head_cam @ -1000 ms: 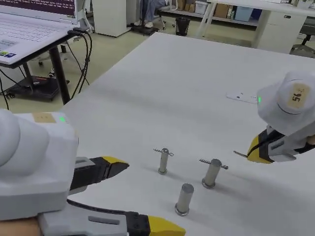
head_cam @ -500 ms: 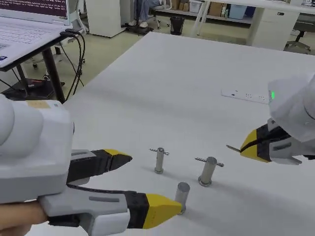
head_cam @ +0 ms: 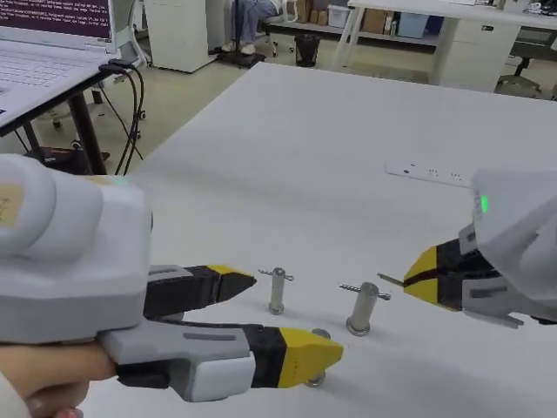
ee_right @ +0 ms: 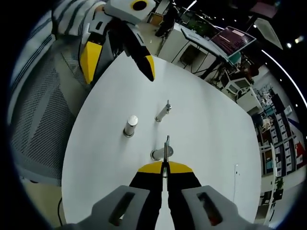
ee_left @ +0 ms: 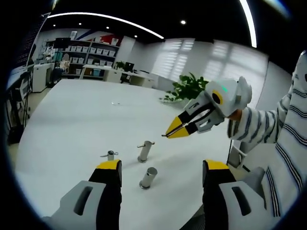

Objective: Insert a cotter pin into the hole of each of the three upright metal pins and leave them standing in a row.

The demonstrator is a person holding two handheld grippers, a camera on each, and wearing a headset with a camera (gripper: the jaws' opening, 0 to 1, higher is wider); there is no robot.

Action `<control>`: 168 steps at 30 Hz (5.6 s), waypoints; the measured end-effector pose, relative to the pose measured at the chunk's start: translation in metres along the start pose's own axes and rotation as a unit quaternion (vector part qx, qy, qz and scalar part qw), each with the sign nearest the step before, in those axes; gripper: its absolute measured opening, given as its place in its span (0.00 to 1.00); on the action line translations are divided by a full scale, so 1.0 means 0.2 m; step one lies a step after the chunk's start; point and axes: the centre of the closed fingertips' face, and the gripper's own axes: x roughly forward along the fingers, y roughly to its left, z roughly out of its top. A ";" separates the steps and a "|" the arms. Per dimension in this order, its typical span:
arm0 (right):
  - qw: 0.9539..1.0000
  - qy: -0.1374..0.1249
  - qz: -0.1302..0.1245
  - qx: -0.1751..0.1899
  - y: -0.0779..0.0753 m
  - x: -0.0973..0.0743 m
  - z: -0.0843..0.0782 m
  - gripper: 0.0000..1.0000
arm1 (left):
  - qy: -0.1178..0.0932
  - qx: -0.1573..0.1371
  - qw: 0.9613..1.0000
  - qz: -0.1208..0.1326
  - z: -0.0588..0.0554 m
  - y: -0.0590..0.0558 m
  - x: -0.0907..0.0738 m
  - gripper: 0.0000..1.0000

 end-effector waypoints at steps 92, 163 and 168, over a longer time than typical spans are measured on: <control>0.996 -0.086 0.021 -0.008 0.25 -0.05 0.28 0.07 | 0.058 0.020 0.995 -0.075 -0.09 -0.13 0.15 0.00; 0.929 -0.197 0.214 0.231 0.51 -0.11 0.28 0.00 | 0.113 0.204 0.953 -0.195 -0.19 -0.29 0.05 0.00; 0.930 -0.192 0.198 0.241 0.48 -0.11 0.25 0.00 | 0.111 0.220 0.951 -0.187 -0.17 -0.26 0.07 0.08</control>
